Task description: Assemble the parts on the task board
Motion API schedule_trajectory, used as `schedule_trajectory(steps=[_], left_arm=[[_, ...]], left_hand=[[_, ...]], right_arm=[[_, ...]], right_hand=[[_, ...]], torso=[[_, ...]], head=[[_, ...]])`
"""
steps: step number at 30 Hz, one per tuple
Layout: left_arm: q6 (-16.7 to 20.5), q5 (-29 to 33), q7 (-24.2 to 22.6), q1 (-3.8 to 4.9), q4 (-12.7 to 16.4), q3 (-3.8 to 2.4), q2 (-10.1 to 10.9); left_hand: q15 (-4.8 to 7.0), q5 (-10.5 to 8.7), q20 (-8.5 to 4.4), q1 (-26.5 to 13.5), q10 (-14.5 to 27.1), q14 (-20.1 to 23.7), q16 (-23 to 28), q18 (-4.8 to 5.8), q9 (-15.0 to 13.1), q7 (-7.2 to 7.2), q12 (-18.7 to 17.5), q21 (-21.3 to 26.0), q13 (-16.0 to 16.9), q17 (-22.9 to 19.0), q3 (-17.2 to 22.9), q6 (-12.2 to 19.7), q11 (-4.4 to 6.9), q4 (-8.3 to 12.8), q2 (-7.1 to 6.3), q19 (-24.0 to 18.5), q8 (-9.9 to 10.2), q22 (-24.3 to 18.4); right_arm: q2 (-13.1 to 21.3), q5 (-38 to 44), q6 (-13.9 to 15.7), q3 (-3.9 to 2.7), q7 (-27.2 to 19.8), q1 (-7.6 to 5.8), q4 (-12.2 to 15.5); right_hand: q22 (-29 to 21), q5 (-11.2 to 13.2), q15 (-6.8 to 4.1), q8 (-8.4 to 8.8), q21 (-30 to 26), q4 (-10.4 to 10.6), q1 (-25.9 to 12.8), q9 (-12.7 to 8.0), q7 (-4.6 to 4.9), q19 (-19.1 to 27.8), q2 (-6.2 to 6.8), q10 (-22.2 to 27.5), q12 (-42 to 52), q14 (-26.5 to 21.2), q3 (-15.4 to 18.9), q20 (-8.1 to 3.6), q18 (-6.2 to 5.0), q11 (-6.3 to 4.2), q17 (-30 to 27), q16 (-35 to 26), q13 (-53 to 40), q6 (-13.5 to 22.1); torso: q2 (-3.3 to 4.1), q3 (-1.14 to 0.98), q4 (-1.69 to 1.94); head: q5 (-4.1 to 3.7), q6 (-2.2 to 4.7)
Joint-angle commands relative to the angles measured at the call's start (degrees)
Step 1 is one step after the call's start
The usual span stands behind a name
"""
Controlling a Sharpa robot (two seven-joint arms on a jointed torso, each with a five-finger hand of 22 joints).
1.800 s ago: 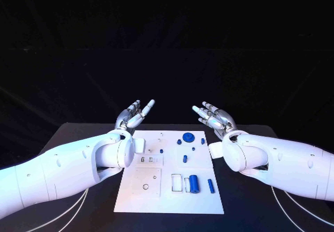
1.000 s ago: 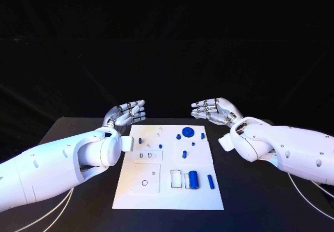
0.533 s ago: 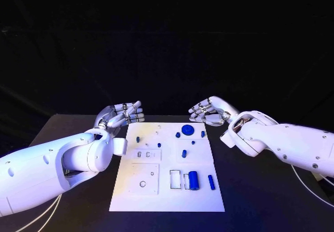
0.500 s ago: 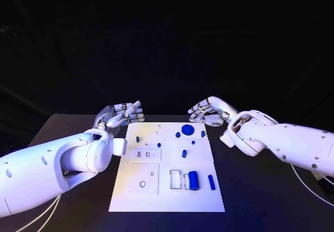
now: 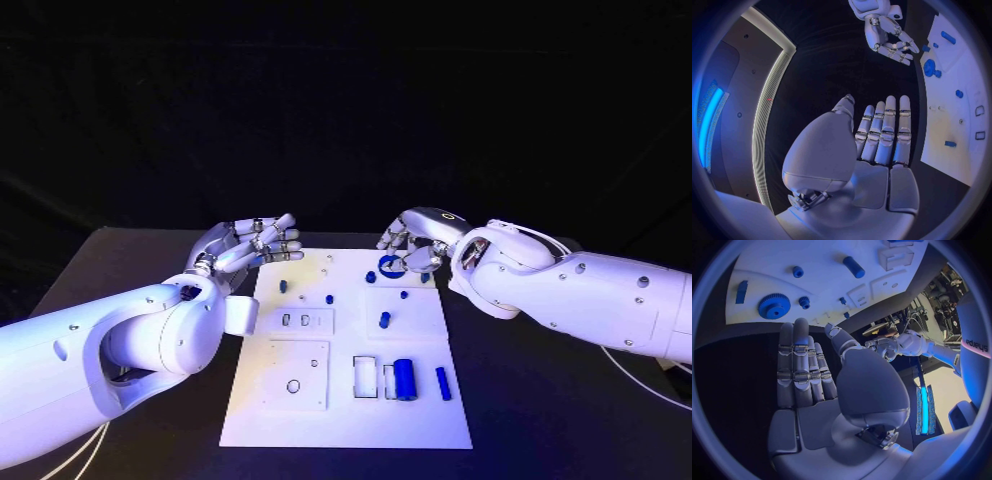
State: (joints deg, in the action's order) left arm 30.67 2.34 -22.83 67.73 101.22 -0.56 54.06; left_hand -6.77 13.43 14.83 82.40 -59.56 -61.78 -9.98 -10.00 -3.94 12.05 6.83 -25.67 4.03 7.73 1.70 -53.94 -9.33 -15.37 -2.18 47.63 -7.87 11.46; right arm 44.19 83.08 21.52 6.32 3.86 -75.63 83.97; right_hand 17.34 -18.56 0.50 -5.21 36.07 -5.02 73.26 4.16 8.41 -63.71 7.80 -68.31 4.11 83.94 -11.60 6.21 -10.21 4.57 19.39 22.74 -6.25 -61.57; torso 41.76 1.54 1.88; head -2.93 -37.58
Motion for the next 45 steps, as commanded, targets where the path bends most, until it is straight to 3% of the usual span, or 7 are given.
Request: schedule_trajectory(steps=[1,4,6,12,17,29,45], left_arm=[[-1.5,-0.3,0.1,0.32,0.9,-0.09,0.2],[-1.6,-0.3,0.1,0.47,1.4,-0.11,0.3],[-1.7,-0.3,0.2,0.53,1.7,-0.12,0.4],[-1.8,-0.3,0.3,0.62,2.1,-0.13,0.4],[-1.9,-0.3,0.4,0.66,2.2,-0.14,0.4],[-2.2,-0.3,0.6,0.81,2.7,-0.16,0.5],[-2.0,-0.3,0.7,0.93,2.7,-0.18,0.7]], left_hand=[[-0.27,-0.22,-0.03,0.4,-0.5,0.1,0.2,-0.57,0.1,0.15,-0.3,-0.3,0.0,0.1,0.0,-0.4,-0.05,0.1,-0.21,0.3,0.4,0.1],[-0.27,-0.22,-0.03,0.4,-0.5,0.1,0.2,-0.57,0.1,0.15,-0.3,-0.3,0.0,0.1,0.0,-0.4,-0.05,0.1,-0.21,0.3,0.4,0.1],[-0.30,-0.22,-0.07,0.4,-0.5,0.2,0.3,-0.55,0.1,0.18,-0.4,-0.4,0.0,0.1,0.0,-0.4,-0.07,0.1,-0.23,0.4,0.4,0.1],[-0.39,-0.23,-0.14,0.4,-0.4,0.4,0.5,-0.52,0.1,0.35,-0.6,-0.6,-0.1,0.1,-0.1,-0.3,-0.18,0.0,-0.30,0.4,0.6,0.2],[-0.41,-0.23,-0.14,0.4,-0.4,0.4,0.6,-0.52,0.1,0.37,-0.6,-0.6,-0.1,0.1,-0.1,-0.3,-0.20,0.0,-0.31,0.4,0.6,0.2],[-0.44,-0.23,-0.16,0.4,-0.4,0.5,0.7,-0.51,0.1,0.40,-0.7,-0.6,-0.1,0.1,-0.1,-0.3,-0.23,0.0,-0.31,0.4,0.7,0.2],[-0.50,-0.24,-0.19,0.3,-0.3,0.6,0.8,-0.49,0.1,0.49,-0.8,-0.7,-0.1,0.1,-0.1,-0.2,-0.31,0.0,-0.33,0.3,0.8,0.3]], right_arm=[[-0.4,8.3,-3.6,-0.04,4.8,-0.21,0.1],[-0.9,9.8,-5.3,-0.03,5.9,-0.34,-0.2],[-1.3,10.5,-6.0,-0.03,6.4,-0.37,-0.4],[-2.2,11.5,-7.1,-0.02,7.1,-0.41,-1.1],[-3.0,11.7,-8.2,-0.01,7.3,-0.42,-1.7],[-4.5,11.5,-10.1,0.06,7.1,-0.27,-3.2],[-5.4,11.5,-11.1,0.17,6.9,0.04,-4.1]], right_hand=[[1.2,-1.0,-0.67,0.40,1.6,0.6,0.9,0.0,-0.30,-0.7,0.00,0.5,0.3,2.0,0.4,-0.24,-0.09,-0.02,2.8,3.1,-0.5,0.0],[3.0,-2.3,-0.82,0.72,3.8,1.3,1.5,0.0,-0.46,-1.1,-0.05,1.6,0.3,2.0,0.5,-0.52,-0.12,0.04,6.4,7.7,-0.9,0.1],[5.9,-2.9,-0.74,0.86,6.8,2.0,1.9,0.0,-0.49,-1.5,-0.04,2.4,0.8,1.8,0.5,-0.58,0.12,0.03,15.0,17.2,-1.3,0.0],[27.6,-4.2,-0.92,0.94,23.9,3.5,2.9,0.0,-0.59,-8.0,0.03,3.1,2.0,3.1,-0.7,-0.63,2.78,0.11,37.5,40.4,-2.0,-0.3],[40.5,-5.0,-0.67,0.91,33.6,4.5,3.3,0.1,-0.42,-12.1,0.40,2.7,2.0,3.3,-2.8,-0.47,4.54,0.21,47.1,50.1,-1.6,-0.8],[47.6,-5.5,-0.23,1.05,38.6,5.4,3.3,0.1,0.32,-13.7,1.06,2.0,1.2,3.2,-5.6,-0.06,5.43,0.49,52.0,55.1,-0.8,-1.1],[48.7,-5.3,-0.16,0.89,39.4,5.7,3.4,0.2,0.34,-13.9,1.03,1.7,1.0,3.2,-6.3,0.08,5.53,0.50,52.6,55.9,-0.6,-1.6]], torso=[[0.93,0.19,0.31],[1.28,0.28,0.44],[1.43,0.29,0.50],[1.83,0.38,0.67],[2.12,0.53,0.87],[2.75,0.76,1.23],[3.57,0.88,1.43]], head=[[-0.26,0.19],[-0.10,0.30],[-0.03,0.41],[-0.12,0.77],[-0.48,0.79],[-0.63,0.40],[-0.50,0.66]])
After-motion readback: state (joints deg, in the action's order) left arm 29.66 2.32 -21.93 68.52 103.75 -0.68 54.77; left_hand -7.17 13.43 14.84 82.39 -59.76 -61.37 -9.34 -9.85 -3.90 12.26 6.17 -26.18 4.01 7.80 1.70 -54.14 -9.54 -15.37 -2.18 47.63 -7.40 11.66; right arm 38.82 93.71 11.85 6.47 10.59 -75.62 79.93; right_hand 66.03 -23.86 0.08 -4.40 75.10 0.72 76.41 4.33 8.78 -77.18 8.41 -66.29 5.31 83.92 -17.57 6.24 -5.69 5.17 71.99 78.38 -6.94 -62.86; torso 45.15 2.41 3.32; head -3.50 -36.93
